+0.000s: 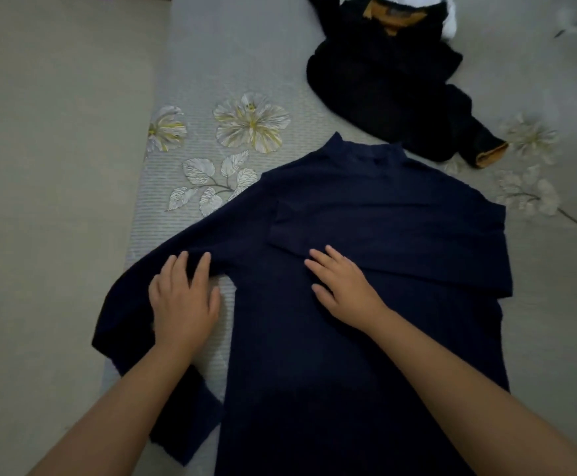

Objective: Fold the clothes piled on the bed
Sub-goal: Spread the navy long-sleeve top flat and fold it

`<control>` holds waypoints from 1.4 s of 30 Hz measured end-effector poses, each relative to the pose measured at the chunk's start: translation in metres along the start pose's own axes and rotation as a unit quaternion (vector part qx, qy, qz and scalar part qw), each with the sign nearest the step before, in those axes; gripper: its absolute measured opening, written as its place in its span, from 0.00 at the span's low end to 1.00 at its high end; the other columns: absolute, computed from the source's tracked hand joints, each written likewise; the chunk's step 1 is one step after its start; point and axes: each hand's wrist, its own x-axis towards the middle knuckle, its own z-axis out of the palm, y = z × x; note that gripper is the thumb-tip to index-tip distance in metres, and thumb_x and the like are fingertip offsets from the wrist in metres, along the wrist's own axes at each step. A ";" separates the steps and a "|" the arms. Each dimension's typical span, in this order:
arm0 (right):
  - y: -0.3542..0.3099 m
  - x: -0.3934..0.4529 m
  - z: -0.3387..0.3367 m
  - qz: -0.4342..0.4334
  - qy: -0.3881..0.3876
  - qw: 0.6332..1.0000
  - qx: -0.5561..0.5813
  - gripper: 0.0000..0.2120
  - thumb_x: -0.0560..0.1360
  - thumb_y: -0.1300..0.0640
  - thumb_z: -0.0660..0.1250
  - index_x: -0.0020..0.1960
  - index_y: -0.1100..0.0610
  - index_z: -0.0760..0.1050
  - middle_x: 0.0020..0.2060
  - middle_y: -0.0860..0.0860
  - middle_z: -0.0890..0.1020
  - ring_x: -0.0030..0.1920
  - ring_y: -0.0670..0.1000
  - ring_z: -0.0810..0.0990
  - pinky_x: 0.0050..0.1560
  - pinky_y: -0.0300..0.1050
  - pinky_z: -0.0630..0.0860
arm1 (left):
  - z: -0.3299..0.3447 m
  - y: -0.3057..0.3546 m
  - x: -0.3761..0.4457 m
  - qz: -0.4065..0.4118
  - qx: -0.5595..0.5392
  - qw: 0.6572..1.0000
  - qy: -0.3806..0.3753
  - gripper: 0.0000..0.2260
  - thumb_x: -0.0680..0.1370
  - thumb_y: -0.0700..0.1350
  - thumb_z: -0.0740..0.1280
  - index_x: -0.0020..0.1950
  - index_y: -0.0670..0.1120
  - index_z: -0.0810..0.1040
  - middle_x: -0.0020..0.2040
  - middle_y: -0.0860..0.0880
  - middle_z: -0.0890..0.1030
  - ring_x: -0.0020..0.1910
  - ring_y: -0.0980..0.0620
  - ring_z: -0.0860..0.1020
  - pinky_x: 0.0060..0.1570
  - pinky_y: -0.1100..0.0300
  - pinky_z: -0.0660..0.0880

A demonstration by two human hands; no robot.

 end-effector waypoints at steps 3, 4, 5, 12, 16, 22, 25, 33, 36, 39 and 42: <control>0.050 -0.043 -0.008 0.073 0.087 0.993 0.012 0.22 0.74 0.52 0.54 0.58 0.65 0.76 0.57 0.61 0.78 0.61 0.63 0.75 0.59 0.60 0.70 | 0.010 0.041 0.002 0.093 0.000 0.996 0.017 0.23 0.72 0.49 0.55 0.59 0.38 0.76 0.56 0.31 0.76 0.60 0.35 0.69 0.50 0.35 0.71; 0.069 -0.059 -0.012 0.111 0.104 0.988 0.012 0.22 0.73 0.53 0.55 0.56 0.66 0.77 0.54 0.61 0.80 0.57 0.63 0.77 0.57 0.60 0.71 | 0.013 0.058 0.005 0.117 -0.005 0.993 0.013 0.22 0.72 0.49 0.55 0.59 0.39 0.76 0.57 0.32 0.77 0.60 0.37 0.67 0.50 0.36 0.72; 0.089 -0.075 -0.017 0.147 0.132 0.980 0.010 0.22 0.73 0.53 0.55 0.54 0.67 0.78 0.52 0.62 0.81 0.54 0.64 0.79 0.57 0.58 0.70 | 0.017 0.076 0.009 0.135 -0.006 0.991 0.007 0.22 0.72 0.49 0.55 0.59 0.39 0.76 0.57 0.33 0.77 0.61 0.38 0.67 0.50 0.37 0.72; 0.199 -0.134 -0.056 0.448 0.259 0.831 0.206 0.21 0.79 0.55 0.58 0.67 0.67 0.66 0.61 0.64 0.73 0.62 0.61 0.71 0.61 0.49 0.66 | 0.044 0.189 0.030 0.188 0.033 0.980 -0.055 0.21 0.73 0.50 0.58 0.59 0.41 0.78 0.57 0.35 0.78 0.57 0.34 0.76 0.48 0.40 0.75; 0.230 -0.105 -0.065 0.457 0.243 0.804 0.292 0.23 0.79 0.52 0.57 0.70 0.64 0.62 0.65 0.60 0.71 0.65 0.58 0.69 0.61 0.45 0.65 | 0.059 0.213 0.043 0.150 0.034 0.987 -0.035 0.22 0.79 0.49 0.60 0.72 0.45 0.64 0.72 0.38 0.62 0.72 0.38 0.58 0.68 0.41 0.57; 0.244 -0.090 -0.057 0.432 0.255 0.818 0.283 0.20 0.78 0.54 0.60 0.67 0.63 0.65 0.62 0.59 0.75 0.61 0.58 0.73 0.54 0.44 0.68 | 0.067 0.205 0.061 0.048 0.066 0.993 -0.087 0.26 0.80 0.56 0.51 0.76 0.52 0.47 0.76 0.44 0.44 0.74 0.42 0.41 0.71 0.45 0.42; 0.236 -0.108 -0.036 0.437 0.223 0.850 0.194 0.20 0.79 0.53 0.58 0.68 0.60 0.63 0.58 0.60 0.77 0.55 0.61 0.76 0.52 0.49 0.71 | 0.069 0.206 0.061 0.047 0.073 0.992 -0.088 0.28 0.79 0.61 0.48 0.76 0.51 0.49 0.76 0.43 0.44 0.74 0.41 0.42 0.70 0.44 0.42; 0.271 -0.060 -0.085 0.422 0.254 0.811 0.317 0.24 0.77 0.54 0.62 0.69 0.62 0.62 0.64 0.58 0.72 0.64 0.57 0.70 0.60 0.44 0.66 | 0.082 0.205 0.061 0.041 0.057 0.997 -0.043 0.42 0.69 0.70 0.35 0.74 0.48 0.59 0.75 0.40 0.54 0.74 0.38 0.49 0.69 0.41 0.46; 0.293 -0.037 -0.097 0.391 0.297 0.833 0.254 0.20 0.78 0.60 0.60 0.68 0.61 0.65 0.63 0.59 0.73 0.63 0.57 0.71 0.61 0.43 0.64 | 0.084 0.203 0.062 0.047 0.046 0.997 -0.040 0.44 0.71 0.71 0.31 0.72 0.46 0.64 0.73 0.37 0.59 0.72 0.35 0.55 0.67 0.38 0.51; 0.303 -0.029 -0.096 0.342 0.330 0.866 0.156 0.18 0.78 0.63 0.57 0.67 0.63 0.66 0.61 0.60 0.74 0.61 0.58 0.72 0.57 0.42 0.62 | 0.084 0.204 0.062 0.051 0.039 0.997 -0.039 0.42 0.72 0.69 0.32 0.71 0.46 0.66 0.72 0.37 0.61 0.71 0.34 0.57 0.66 0.37 0.53; 0.300 -0.026 -0.084 0.335 0.281 0.899 0.017 0.17 0.79 0.62 0.54 0.67 0.63 0.65 0.58 0.64 0.72 0.54 0.62 0.72 0.48 0.52 0.66 | 0.085 0.205 0.063 0.058 0.037 0.997 -0.032 0.42 0.72 0.70 0.31 0.71 0.47 0.65 0.73 0.37 0.60 0.72 0.35 0.56 0.67 0.38 0.51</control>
